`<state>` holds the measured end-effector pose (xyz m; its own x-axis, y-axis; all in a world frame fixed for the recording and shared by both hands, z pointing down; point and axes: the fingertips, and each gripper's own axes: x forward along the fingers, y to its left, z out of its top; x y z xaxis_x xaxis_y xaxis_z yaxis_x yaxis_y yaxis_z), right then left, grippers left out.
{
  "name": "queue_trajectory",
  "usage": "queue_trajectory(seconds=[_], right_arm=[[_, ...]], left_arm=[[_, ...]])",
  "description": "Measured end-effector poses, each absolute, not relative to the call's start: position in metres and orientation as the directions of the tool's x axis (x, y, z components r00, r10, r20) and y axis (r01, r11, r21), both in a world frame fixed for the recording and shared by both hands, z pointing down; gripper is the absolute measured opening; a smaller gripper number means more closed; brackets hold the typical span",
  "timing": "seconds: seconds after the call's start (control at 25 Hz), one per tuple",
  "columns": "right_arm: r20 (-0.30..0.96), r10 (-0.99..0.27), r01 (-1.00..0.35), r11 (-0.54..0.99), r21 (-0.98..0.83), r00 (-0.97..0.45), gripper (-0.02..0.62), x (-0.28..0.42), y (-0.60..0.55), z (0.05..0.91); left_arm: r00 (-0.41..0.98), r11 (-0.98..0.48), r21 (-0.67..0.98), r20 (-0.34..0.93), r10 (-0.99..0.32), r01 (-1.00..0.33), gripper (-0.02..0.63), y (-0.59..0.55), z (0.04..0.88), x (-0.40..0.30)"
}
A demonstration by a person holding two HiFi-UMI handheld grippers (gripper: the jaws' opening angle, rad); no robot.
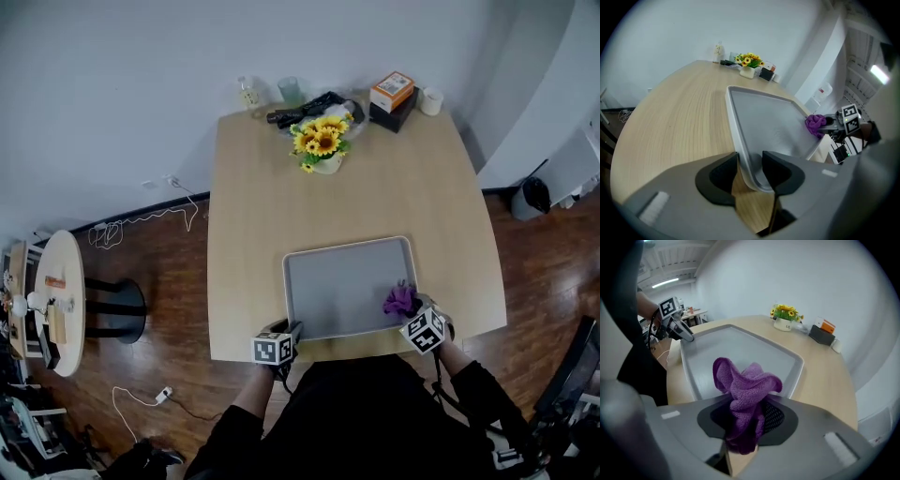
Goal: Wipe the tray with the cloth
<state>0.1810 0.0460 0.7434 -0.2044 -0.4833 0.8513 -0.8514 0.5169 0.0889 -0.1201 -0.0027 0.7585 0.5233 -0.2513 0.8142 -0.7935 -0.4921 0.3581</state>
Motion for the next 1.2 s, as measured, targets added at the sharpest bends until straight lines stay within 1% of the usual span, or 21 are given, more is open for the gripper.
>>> queue_trajectory(seconds=[0.36, 0.52, 0.68, 0.96, 1.08, 1.2], right_arm=[[0.825, -0.509, -0.802, 0.585, 0.12, -0.247, 0.107, 0.206, -0.091, 0.742], [0.821, -0.512, -0.8, 0.587, 0.122, -0.25, 0.107, 0.208, -0.118, 0.741], [0.813, -0.526, -0.803, 0.581, 0.131, -0.248, 0.106, 0.19, -0.094, 0.74], [0.825, -0.427, -0.702, 0.71, 0.052, -0.371, 0.106, 0.123, 0.019, 0.743], [0.827, -0.39, -0.68, 0.734, 0.013, -0.405, 0.106, 0.109, 0.052, 0.741], [0.83, -0.362, -0.652, 0.758, -0.003, -0.425, 0.104, 0.107, 0.061, 0.742]], left_arm=[[0.475, -0.458, 0.316, 0.832, -0.287, -0.831, 0.153, -0.002, 0.761, -0.121], [0.475, -0.439, 0.323, 0.828, -0.299, -0.839, 0.152, -0.006, 0.76, -0.12], [0.487, -0.434, 0.338, 0.822, -0.296, -0.835, 0.152, -0.004, 0.759, -0.124], [0.509, -0.451, 0.357, 0.815, -0.276, -0.818, 0.152, -0.004, 0.762, -0.126], [0.517, -0.467, 0.36, 0.814, -0.266, -0.808, 0.152, -0.005, 0.761, -0.123], [0.521, -0.467, 0.366, 0.813, -0.261, -0.805, 0.152, -0.003, 0.761, -0.12]])
